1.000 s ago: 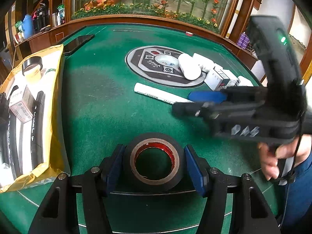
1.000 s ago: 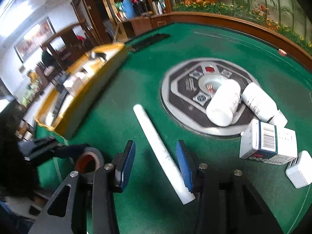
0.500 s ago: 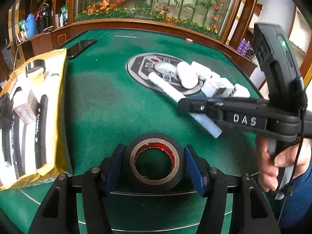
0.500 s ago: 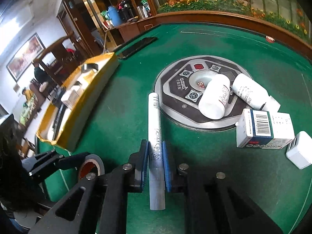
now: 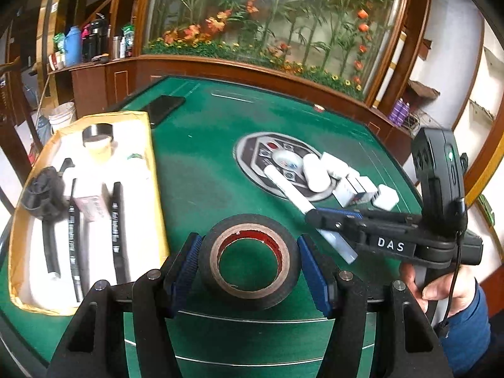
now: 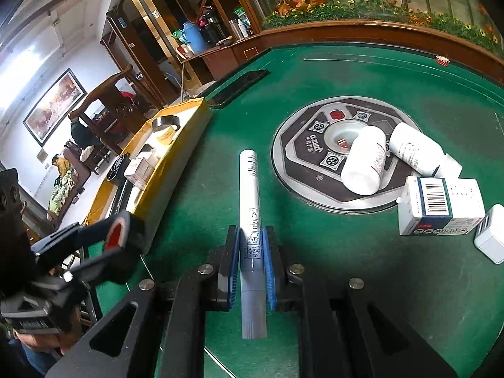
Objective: Organize rigid objects
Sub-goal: 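Carry the tape roll and white marker over the tray with both grippers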
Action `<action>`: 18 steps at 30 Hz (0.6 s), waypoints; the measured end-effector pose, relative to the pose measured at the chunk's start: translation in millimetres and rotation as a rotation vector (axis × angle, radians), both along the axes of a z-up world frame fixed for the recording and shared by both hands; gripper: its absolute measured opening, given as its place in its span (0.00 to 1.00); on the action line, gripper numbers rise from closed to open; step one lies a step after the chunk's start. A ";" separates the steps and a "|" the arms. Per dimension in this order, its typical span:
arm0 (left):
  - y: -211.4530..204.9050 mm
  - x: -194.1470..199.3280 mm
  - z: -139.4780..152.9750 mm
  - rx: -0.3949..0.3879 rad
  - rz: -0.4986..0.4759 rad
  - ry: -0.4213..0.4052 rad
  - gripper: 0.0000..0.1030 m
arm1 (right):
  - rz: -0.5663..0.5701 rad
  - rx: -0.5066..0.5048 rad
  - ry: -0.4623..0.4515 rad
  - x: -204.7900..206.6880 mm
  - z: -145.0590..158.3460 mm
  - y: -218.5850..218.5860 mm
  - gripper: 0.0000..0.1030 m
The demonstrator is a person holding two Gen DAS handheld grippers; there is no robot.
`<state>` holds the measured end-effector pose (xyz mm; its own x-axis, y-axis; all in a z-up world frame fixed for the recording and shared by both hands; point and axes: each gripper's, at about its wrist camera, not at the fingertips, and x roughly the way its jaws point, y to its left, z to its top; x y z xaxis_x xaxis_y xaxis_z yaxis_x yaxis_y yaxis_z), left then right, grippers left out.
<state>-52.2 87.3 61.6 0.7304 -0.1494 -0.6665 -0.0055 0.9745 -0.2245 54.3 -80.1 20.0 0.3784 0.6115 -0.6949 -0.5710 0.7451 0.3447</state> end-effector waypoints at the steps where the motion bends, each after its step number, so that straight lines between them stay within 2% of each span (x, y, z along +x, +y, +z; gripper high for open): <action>1: 2.9 -0.4 0.7 -0.004 0.007 0.002 0.64 | 0.002 0.003 0.004 -0.2 -0.5 0.8 0.13; 10: 48.7 -12.7 25.8 -0.041 0.105 -0.061 0.64 | 0.019 0.082 0.048 -0.7 6.2 16.0 0.14; 14: 73.1 -18.9 32.4 -0.045 0.157 -0.087 0.64 | 0.041 0.105 0.052 -6.3 15.5 38.7 0.14; 18: 96.8 -23.8 25.0 -0.040 0.208 -0.079 0.64 | 0.078 0.115 0.048 -13.1 25.1 73.2 0.14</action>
<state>-76.0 184.1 86.6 0.7980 -0.0155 -0.6024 -0.1863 0.9443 -0.2711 41.2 -6.9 45.1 0.2946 0.7140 -0.6351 -0.6062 0.6534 0.4534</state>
